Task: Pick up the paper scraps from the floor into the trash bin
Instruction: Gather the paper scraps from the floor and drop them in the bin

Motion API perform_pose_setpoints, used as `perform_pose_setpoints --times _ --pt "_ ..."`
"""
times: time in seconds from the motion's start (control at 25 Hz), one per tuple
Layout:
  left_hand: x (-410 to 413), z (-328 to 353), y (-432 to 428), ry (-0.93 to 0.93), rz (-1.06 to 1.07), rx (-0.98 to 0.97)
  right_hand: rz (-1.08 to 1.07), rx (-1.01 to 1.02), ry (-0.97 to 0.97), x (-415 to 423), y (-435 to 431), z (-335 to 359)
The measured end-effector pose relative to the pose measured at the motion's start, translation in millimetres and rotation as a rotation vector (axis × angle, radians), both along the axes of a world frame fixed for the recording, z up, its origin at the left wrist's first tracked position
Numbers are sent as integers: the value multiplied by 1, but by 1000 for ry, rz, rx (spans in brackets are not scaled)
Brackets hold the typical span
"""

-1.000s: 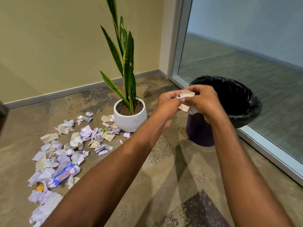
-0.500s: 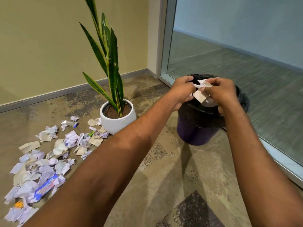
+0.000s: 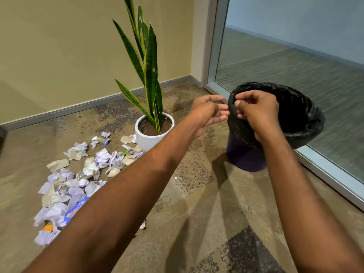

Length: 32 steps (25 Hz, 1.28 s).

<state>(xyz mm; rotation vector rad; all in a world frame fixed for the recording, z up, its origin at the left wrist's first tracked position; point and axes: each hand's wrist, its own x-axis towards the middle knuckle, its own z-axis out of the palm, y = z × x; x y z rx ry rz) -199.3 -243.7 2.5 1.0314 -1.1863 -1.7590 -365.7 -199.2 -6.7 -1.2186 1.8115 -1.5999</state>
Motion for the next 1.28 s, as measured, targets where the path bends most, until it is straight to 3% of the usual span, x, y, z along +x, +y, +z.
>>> perform_pose_setpoints --times 0.12,0.32,0.72,0.92,1.08,1.28 --pt "48 -25 2 -87 77 28 149 54 -7 49 -2 -28" --pt "130 -84 6 -180 237 115 328 328 38 117 -5 -110" --pt "203 -172 21 -443 375 284 463 639 253 159 20 -216" --pt "205 -202 17 -557 328 279 430 614 514 177 20 -242" --pt "202 -219 8 -731 369 205 377 556 542 177 13 -253" --pt "203 -229 6 -816 343 160 309 553 564 176 16 -266"
